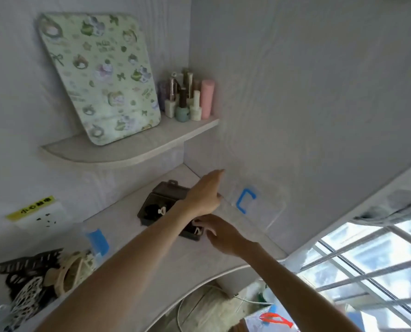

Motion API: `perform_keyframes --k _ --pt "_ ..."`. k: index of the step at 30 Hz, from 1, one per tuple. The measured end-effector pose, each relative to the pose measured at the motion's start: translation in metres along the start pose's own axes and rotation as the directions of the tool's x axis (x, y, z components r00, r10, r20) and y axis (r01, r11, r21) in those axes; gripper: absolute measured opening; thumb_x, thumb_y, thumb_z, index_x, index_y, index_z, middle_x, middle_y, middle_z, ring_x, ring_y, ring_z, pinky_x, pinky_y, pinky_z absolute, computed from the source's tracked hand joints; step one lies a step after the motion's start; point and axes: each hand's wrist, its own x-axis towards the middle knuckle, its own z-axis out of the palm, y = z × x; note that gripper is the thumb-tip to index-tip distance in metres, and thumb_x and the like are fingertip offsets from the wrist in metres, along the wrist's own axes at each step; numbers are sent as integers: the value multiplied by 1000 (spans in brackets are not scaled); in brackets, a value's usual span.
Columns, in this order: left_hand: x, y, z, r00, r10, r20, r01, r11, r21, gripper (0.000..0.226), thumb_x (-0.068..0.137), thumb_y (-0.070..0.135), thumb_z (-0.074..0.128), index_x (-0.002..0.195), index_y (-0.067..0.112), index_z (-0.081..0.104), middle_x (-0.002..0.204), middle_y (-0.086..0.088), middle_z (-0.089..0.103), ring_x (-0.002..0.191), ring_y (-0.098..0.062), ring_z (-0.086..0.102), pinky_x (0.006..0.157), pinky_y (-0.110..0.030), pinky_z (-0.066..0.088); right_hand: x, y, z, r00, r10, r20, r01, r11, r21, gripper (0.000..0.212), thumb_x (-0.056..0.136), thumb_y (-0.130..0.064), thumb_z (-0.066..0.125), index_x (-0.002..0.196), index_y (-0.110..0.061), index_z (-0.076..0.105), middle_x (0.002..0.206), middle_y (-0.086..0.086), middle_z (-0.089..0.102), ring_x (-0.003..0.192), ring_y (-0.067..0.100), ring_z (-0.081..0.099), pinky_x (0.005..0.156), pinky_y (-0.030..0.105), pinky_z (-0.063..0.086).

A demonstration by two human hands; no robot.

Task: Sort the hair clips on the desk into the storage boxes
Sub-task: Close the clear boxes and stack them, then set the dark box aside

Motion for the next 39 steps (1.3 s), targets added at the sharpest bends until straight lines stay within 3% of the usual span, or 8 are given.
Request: perform_keyframes --k 4,9,14,19,25,33,36,39 --pt "42 31 17 997 -51 50 53 998 -43 69 85 11 61 142 12 23 145 -9 35 131 -29 39 104 -32 36 -17 35 -34 842 403 -359 -257 884 391 32 90 -6 45 108 -22 66 114 1 63 89 14 62 81 25 51" --pt "54 29 37 995 -88 41 92 992 -91 59 82 25 67 133 13 38 126 -7 51 114 -26 50 95 -39 45 -31 78 -36 769 626 130 -617 672 410 48 90 -19 56 133 -6 42 115 10 55 83 14 48 58 14 35" --pt "22 2 7 998 63 -28 -63 998 14 15 90 29 58 98 17 59 107 2 63 100 -16 59 81 -30 46 -28 81 -39 791 610 -47 -529 721 448 16 89 -27 58 96 -14 64 97 3 52 89 17 49 64 18 34" --pt "-44 -47 -34 977 -212 22 194 841 -506 13 88 19 61 95 11 54 96 -6 66 80 -12 65 70 -24 55 -18 27 -53 810 578 -102 -385 654 651 41 84 -47 59 88 -6 59 87 11 55 79 21 53 67 27 42" --pt "-149 -102 -65 778 -615 126 434 382 -816 17 84 10 65 100 9 58 102 -16 70 71 -16 72 61 -24 60 18 -77 -27 949 308 62 -245 604 759 19 85 3 58 89 -15 54 87 3 57 71 11 55 56 18 50" --pt "-263 -171 -112 478 -843 -247 474 484 -735 49 83 28 64 121 6 41 74 0 63 54 -13 63 47 -23 47 63 -189 42 975 23 219 -175 685 707 56 81 2 64 131 -12 42 115 9 54 96 23 59 86 34 52" --pt "-305 -190 -112 285 -863 -417 621 497 -605 35 92 39 46 106 10 57 79 -3 67 65 -21 61 65 -32 52 73 -222 69 981 -22 190 -111 744 659 60 81 -6 68 134 -11 41 96 2 54 72 14 60 61 18 54" --pt "-329 -196 -100 182 -909 -374 831 346 -436 35 90 40 42 80 12 61 85 -9 59 78 -24 54 76 -30 40 79 -236 93 998 -27 61 -3 892 451 58 83 -21 67 135 -12 44 103 6 60 83 21 63 81 30 54"
